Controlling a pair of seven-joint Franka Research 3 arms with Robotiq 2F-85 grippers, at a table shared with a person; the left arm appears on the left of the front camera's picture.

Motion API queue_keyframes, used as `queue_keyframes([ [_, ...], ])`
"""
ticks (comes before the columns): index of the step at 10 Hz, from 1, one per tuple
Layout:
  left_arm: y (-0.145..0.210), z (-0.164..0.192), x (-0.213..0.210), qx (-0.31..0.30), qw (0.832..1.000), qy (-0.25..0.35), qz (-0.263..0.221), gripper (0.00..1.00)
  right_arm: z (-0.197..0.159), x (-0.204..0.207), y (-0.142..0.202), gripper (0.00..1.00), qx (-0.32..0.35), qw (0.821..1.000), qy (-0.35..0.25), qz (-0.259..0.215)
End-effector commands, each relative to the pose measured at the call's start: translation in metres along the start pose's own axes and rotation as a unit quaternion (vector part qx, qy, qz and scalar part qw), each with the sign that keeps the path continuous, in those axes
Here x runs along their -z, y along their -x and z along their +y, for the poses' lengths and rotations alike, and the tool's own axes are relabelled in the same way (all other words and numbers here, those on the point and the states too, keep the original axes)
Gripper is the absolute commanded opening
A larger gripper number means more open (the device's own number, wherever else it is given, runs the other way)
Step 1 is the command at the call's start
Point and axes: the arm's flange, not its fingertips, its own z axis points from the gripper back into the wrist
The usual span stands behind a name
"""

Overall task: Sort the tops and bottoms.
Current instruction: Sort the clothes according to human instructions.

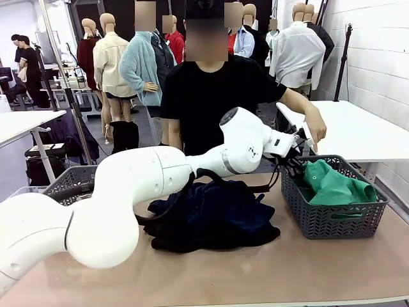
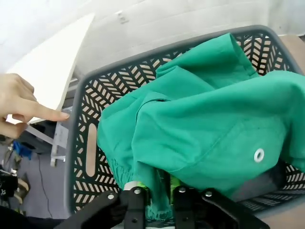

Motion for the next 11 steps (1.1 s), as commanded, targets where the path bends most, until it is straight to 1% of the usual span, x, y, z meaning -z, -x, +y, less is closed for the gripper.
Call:
queue_keyframes([
  [1, -0.036, 0.069, 0.051, -0.006, 1.0, 0.018, 0.007, 0.69, -0.003, 0.002, 0.002, 1.0, -0.001, 1.0, -0.004, 0.002],
  [2, -0.04, 0.069, 0.045, -0.004, 1.0, 0.027, 0.013, 0.89, -0.003, 0.002, 0.002, 1.0, -0.001, 1.0, -0.004, 0.002],
  [3, -0.048, 0.069, 0.036, 0.002, 0.999, 0.047, 0.017, 1.0, -0.003, 0.002, 0.002, 1.0, -0.001, 1.0, -0.004, 0.002],
  [4, -0.054, 0.069, 0.028, 0.002, 0.998, 0.063, 0.022, 1.0, -0.003, 0.002, 0.002, 1.0, -0.001, 1.0, -0.004, 0.002],
  [6, -0.062, 0.072, 0.013, 0.004, 0.997, 0.074, 0.023, 1.0, -0.003, 0.002, 0.002, 1.0, -0.001, 1.0, -0.004, 0.002],
  [8, -0.068, 0.07, -0.005, -0.016, 0.995, 0.096, 0.016, 1.0, -0.003, 0.002, 0.002, 1.0, -0.001, 1.0, -0.004, 0.002],
  [9, -0.069, 0.067, -0.022, -0.024, 0.994, 0.104, 0.018, 1.0, -0.003, 0.002, 0.002, 1.0, -0.001, 1.0, -0.004, 0.002],
  [11, -0.073, 0.046, -0.061, -0.004, 0.996, 0.082, 0.031, 1.0, -0.003, 0.002, 0.002, 1.0, -0.001, 1.0, -0.004, 0.002],
])
